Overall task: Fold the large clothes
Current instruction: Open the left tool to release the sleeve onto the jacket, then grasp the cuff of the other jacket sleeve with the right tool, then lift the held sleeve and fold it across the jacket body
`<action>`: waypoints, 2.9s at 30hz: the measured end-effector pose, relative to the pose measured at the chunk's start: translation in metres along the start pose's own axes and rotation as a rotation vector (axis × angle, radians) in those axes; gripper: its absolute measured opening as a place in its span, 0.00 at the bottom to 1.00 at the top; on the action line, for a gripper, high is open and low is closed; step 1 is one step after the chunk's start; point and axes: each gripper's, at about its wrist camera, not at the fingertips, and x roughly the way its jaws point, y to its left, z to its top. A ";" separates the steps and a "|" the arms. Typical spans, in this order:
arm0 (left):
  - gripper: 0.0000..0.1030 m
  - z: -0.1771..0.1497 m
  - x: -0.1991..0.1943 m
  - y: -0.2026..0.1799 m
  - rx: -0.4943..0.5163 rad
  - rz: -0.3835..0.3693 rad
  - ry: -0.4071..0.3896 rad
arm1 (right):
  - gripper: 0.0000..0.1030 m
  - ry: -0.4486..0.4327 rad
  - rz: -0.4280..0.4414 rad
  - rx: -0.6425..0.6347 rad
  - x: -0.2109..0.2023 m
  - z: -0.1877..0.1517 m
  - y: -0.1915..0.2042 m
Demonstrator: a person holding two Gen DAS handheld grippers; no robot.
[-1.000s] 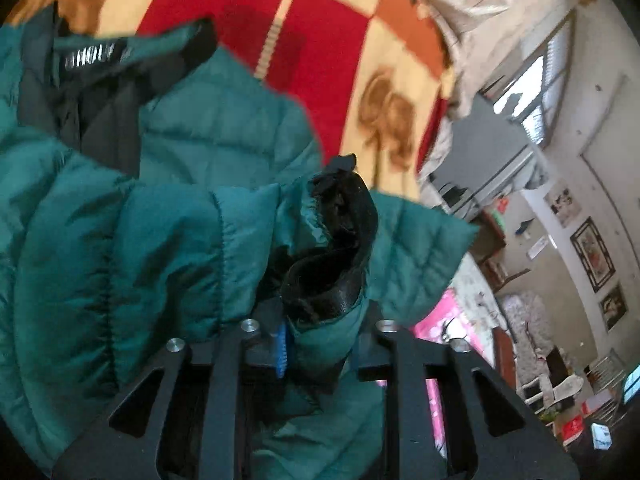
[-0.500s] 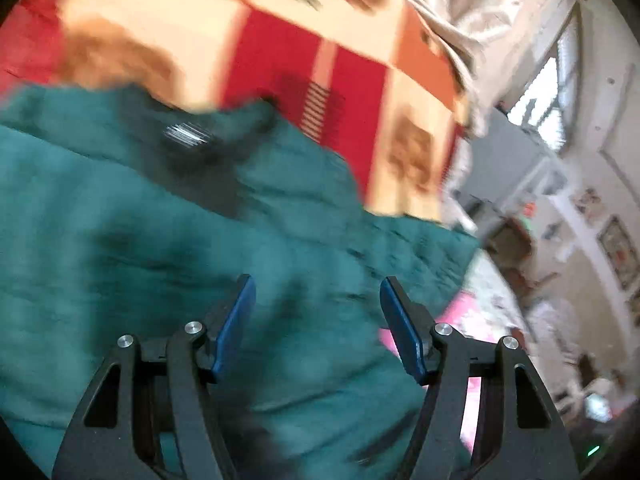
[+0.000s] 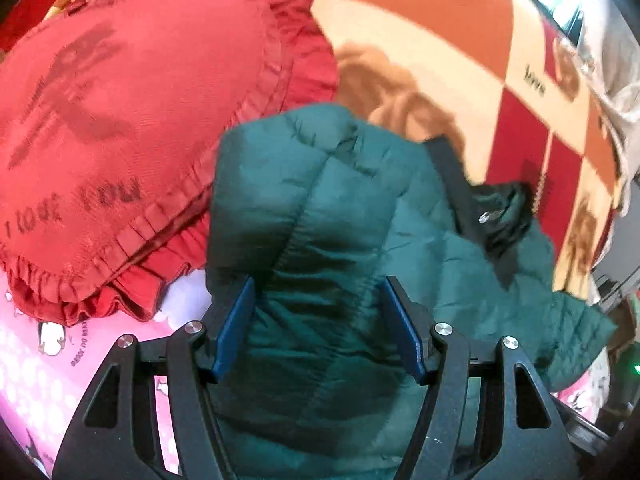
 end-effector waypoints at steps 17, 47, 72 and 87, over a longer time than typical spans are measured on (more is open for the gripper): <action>0.73 -0.005 -0.013 -0.023 0.073 0.010 -0.041 | 1.00 -0.138 -0.079 -0.117 -0.010 0.022 0.016; 0.73 -0.049 -0.035 -0.108 0.153 -0.060 0.037 | 0.93 -0.349 -0.261 0.249 -0.138 0.095 -0.395; 0.73 -0.046 -0.031 -0.078 0.082 0.044 0.035 | 0.19 -0.396 -0.107 0.148 -0.220 0.014 -0.306; 0.73 -0.052 -0.084 -0.047 -0.012 -0.010 0.012 | 0.16 -0.407 0.325 0.076 -0.140 -0.050 -0.076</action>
